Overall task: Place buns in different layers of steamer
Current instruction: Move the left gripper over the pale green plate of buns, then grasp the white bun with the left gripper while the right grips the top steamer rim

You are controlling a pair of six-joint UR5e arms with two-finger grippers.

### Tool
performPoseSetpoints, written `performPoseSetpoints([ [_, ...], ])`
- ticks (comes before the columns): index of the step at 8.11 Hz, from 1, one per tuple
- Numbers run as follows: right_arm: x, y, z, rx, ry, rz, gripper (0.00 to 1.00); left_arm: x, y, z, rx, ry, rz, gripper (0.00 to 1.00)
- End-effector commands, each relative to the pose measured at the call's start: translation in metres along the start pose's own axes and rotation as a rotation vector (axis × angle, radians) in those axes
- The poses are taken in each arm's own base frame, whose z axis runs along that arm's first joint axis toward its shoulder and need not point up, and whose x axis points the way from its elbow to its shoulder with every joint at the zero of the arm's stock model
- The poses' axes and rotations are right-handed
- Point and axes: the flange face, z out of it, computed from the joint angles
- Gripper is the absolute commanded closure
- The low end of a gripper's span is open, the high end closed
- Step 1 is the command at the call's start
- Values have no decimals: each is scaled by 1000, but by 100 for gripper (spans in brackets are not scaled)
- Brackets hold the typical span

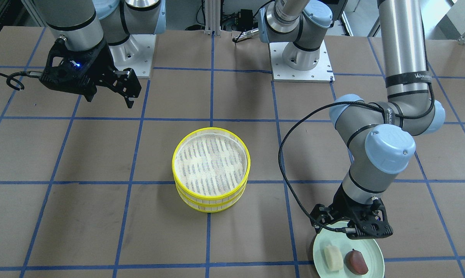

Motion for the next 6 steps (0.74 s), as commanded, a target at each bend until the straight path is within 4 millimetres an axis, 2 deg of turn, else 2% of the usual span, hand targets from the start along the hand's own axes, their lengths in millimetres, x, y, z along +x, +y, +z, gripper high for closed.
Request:
performPoseSetpoints([
  [1,0,2,-1,1,3,-1,0,-15,-21,36,3,4,11,10],
  [3,-1,1,1,-5,4,-1,0,-16,-20,49,-4,3,11,11],
  [4,-1,3,0,-6,9,-4,0,-17,-22,62,17,1,12,11],
  [5,0,6,1,-31,15,-5,0,-19,-24,70,18,-7,12,15],
  [6,-3,8,1,-38,9,-10,0,-19,-24,74,15,-7,12,16],
])
